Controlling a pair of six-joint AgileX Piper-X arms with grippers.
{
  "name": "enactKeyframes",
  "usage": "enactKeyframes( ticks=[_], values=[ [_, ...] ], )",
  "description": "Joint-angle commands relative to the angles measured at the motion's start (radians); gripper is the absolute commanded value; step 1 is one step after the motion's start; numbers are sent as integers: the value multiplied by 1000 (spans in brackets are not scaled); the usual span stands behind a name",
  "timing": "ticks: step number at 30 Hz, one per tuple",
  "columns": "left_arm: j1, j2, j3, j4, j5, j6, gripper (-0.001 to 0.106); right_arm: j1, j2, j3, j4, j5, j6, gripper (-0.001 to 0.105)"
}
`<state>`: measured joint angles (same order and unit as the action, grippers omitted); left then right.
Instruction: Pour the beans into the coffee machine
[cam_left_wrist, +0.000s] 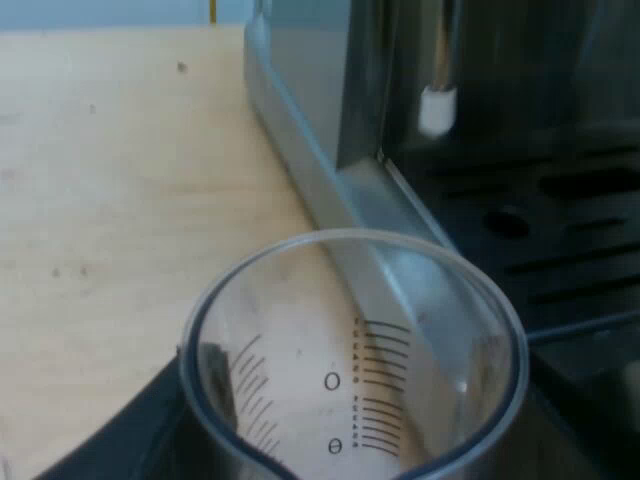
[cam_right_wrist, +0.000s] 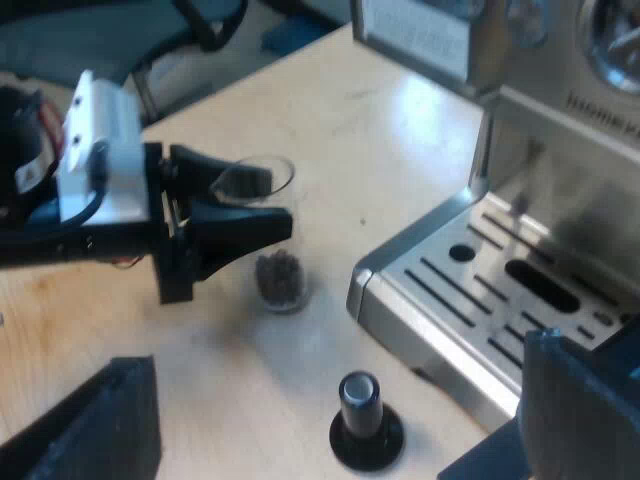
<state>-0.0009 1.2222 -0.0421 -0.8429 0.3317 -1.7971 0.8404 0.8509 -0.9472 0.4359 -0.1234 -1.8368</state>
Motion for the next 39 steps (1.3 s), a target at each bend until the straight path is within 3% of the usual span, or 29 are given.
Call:
enactKeyframes(
  ticks=[1, 5, 9, 16, 20, 27, 33, 39],
  values=[
    [-1, -88, 1, 81, 11, -3, 28, 2, -37, -5, -14, 16, 1, 78],
    [-1, -206, 1, 202, -3, -1, 28, 2, -70, -5, -12, 38, 1, 78],
    [-1, -338, 1, 333, -29, 10, 28, 2, -127, -5, -5, 129, 1, 78],
    [-1, -541, -97, 722, -83, 105, 28, 2, -188, -5, 18, 178, 1, 78],
    [-1, -591, -139, 821, -83, 105, 28, 2, -202, -5, 18, 217, 1, 78],
    [-1, -692, -288, 1089, -100, 105, 28, 2, -223, -5, 18, 255, 1, 78],
    [-1, -708, -411, 1265, -120, 105, 28, 2, -240, -5, 16, 300, 1, 78],
    [-1, -708, -503, 1333, -120, 105, 28, 2, -246, -21, 0, 367, -30, 78]
  ],
)
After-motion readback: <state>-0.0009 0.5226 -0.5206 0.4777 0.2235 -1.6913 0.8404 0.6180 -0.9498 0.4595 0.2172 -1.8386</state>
